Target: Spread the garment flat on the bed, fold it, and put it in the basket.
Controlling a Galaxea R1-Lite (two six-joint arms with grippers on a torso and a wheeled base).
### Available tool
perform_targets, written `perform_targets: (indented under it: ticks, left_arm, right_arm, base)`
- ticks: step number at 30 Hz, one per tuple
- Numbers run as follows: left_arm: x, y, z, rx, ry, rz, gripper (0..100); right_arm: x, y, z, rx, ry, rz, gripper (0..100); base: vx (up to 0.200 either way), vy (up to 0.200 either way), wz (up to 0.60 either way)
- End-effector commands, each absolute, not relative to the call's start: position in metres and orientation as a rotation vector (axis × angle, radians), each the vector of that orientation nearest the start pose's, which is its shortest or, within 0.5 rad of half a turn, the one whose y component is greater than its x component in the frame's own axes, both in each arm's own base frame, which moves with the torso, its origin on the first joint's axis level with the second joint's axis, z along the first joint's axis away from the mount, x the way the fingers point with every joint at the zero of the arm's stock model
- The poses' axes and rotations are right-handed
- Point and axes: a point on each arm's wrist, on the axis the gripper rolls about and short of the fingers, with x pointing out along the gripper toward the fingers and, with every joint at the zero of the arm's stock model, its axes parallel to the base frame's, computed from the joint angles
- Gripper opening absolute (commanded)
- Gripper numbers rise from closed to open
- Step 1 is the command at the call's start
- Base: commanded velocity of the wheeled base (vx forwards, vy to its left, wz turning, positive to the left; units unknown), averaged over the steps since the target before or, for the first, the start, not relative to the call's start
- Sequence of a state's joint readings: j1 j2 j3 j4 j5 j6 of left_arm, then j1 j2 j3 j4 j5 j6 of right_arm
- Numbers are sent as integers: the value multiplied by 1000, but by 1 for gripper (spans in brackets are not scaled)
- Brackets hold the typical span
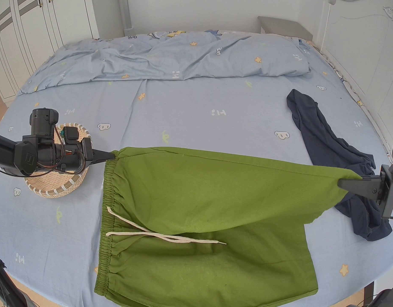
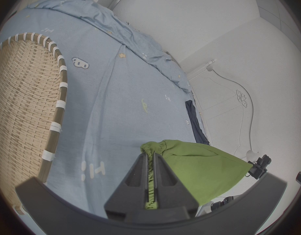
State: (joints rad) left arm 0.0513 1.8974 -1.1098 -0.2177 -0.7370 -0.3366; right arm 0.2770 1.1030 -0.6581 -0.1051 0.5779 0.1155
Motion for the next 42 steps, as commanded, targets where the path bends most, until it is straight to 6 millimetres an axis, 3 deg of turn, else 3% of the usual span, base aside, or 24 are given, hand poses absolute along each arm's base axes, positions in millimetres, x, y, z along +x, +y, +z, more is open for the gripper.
perform_targets:
  ticks: [1,10,31,42]
  left_arm:
    - [353,3,161,-532,639,-573,0]
    - [355,6,158,-517,586,-570,0]
    - [363,20,151,-487,475,-551,0]
    - [371,27,146,-471,423,-544,0]
  right_arm:
    - [177,55,215,179,449,785,0]
    - [241,55,202,195,406,724,0]
    - [348,47,195,206,386,652,0]
    - [386,49,190,207,395,644,0]
  base:
    - [0,0,0]
    - [0,0,0]
    - [0,0,0]
    - [0,0,0]
